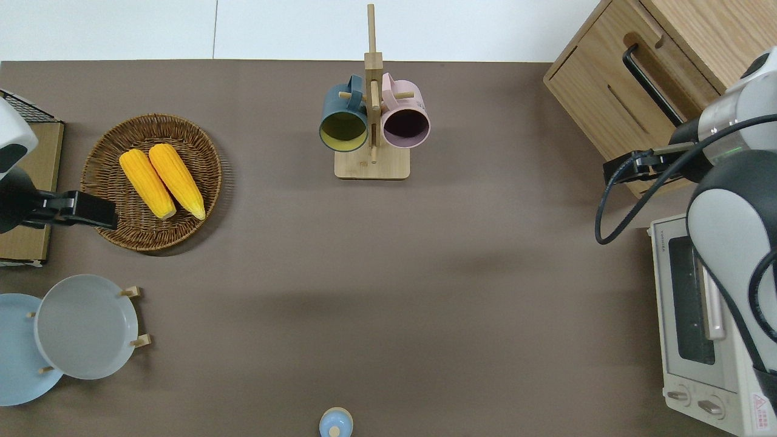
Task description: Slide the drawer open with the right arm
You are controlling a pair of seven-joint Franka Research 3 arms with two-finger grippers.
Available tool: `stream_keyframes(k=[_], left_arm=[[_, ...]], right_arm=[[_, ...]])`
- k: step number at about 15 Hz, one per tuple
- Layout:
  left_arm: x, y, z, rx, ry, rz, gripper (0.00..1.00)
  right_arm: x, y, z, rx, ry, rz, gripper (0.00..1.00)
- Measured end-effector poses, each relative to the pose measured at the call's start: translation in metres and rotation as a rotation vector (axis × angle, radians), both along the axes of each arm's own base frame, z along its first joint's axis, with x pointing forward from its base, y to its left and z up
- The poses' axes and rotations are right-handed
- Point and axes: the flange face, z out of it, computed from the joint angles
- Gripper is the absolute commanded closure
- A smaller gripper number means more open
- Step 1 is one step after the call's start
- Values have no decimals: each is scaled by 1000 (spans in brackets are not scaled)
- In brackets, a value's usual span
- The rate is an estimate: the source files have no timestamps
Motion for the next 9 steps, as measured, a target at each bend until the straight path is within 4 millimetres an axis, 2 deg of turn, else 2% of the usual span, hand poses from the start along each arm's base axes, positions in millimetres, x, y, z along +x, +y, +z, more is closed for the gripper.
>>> stream_keyframes(k=[9], left_arm=[[0,0,0,0,0,0,7]], right_arm=[[0,3,0,-11,0,9,17]])
